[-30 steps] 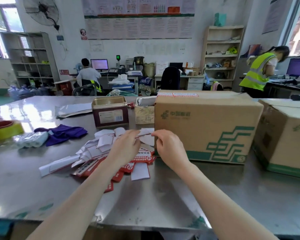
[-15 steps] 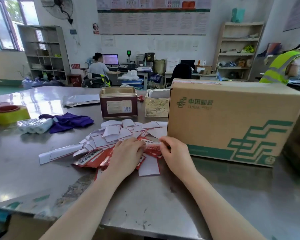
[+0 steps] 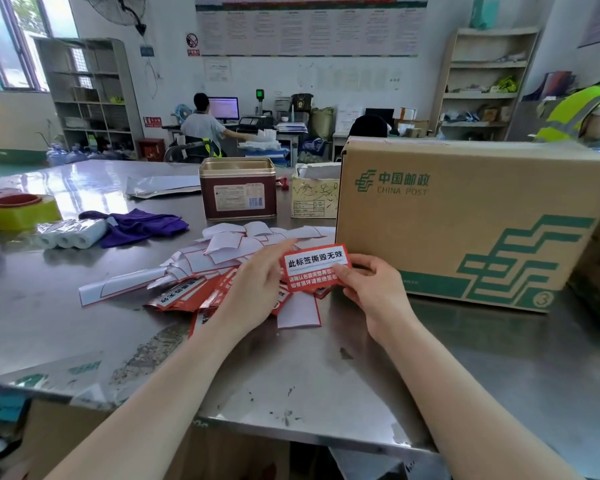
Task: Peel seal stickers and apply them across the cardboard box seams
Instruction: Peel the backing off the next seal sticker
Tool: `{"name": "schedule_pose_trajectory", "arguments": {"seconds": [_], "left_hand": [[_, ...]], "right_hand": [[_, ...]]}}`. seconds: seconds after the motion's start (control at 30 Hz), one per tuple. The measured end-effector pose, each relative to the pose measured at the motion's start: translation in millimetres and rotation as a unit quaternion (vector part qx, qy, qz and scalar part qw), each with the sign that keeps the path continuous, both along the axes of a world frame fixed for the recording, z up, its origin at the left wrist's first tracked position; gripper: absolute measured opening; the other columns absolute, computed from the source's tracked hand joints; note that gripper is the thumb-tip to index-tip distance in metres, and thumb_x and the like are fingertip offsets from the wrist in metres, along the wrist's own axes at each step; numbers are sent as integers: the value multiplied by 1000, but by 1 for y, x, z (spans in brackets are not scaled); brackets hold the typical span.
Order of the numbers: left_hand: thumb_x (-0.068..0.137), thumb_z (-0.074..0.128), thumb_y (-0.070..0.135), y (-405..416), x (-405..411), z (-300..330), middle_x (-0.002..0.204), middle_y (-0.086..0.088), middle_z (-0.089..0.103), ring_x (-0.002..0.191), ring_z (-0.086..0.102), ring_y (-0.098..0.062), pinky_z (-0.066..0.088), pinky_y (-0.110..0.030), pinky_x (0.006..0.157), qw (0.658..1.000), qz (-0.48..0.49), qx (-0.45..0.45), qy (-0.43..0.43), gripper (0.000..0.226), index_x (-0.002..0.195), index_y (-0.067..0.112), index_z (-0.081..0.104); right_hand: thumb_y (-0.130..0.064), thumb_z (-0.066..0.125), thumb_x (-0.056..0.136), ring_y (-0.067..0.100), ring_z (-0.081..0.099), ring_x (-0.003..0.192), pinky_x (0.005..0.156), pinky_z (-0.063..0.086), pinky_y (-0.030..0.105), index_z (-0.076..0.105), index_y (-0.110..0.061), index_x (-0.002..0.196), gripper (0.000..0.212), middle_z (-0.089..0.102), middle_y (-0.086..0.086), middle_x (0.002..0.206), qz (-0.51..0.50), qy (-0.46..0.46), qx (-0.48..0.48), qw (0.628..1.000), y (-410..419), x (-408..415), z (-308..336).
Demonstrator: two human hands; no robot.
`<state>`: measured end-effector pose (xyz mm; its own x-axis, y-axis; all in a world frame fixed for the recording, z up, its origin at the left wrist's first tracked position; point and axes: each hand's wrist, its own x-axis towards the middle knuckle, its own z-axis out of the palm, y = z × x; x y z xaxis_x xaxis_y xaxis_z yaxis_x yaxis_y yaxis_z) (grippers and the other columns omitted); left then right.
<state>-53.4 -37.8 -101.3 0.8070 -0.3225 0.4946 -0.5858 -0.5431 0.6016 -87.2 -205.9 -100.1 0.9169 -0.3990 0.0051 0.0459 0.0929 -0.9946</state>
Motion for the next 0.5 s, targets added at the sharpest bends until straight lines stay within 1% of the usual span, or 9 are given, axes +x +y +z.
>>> {"name": "schedule_pose_trajectory", "arguments": {"seconds": [0.03,0.07,0.1,0.17,0.2,0.23,0.33,0.4,0.5], "left_hand": [[99,41,14,0,0,3,135,2,50,116,50,-7,50,-12,81,997,-3,-64,49,40,138,23,44],[99,43,18,1,-1,4,129,5,53,110,55,-7,52,-11,74,987,-11,-125,102,38,136,26,46],[98,46,21,3,0,5,125,6,57,105,60,-8,54,-14,73,973,-20,-177,145,36,133,27,49],[95,52,20,5,3,4,113,3,67,95,67,-11,56,-25,81,956,-22,-222,190,29,124,21,59],[94,54,17,6,3,4,104,3,71,89,69,-10,57,-27,81,954,-19,-225,197,27,119,17,62],[93,55,15,6,3,4,96,5,72,83,70,-9,57,-25,78,954,-17,-224,200,24,115,16,65],[93,55,12,5,1,6,76,12,73,71,70,-3,55,-15,64,956,-26,-212,202,16,96,22,67],[93,55,11,4,0,7,72,13,73,68,70,-3,54,-12,61,954,-37,-212,208,18,88,24,66],[93,55,14,3,-1,7,77,12,73,72,71,-5,54,-12,63,954,-51,-196,220,15,89,24,66]], "right_hand": [[-15,69,82,10,65,80,65,49,20,57,-16,104,24,69,2,91,-10,-9,-19,1000,-1,-1,2],[-16,69,83,9,65,80,64,49,19,57,-17,102,22,69,1,90,-17,-18,-33,999,-1,-2,3],[-17,68,83,7,64,79,63,50,18,58,-17,101,21,69,0,88,-20,-26,-48,998,-1,-3,3],[-19,65,86,5,64,78,61,49,15,58,-18,102,17,68,-4,87,-19,-42,-86,995,1,-3,3],[-20,63,88,3,64,77,60,49,13,58,-20,102,15,67,-6,88,-16,-48,-107,993,2,-4,2],[-21,60,89,2,63,78,59,48,12,57,-22,102,13,66,-8,89,-15,-53,-125,991,3,-3,2],[-19,52,94,2,60,81,62,48,13,58,-21,111,18,64,-9,94,-34,-62,-149,986,2,-2,2],[-19,49,95,1,59,81,63,46,13,58,-19,117,23,62,-11,91,-48,-65,-164,983,1,0,1],[-20,47,96,0,58,80,65,46,14,58,-19,117,24,62,-10,92,-56,-75,-191,977,0,0,-1]]}}
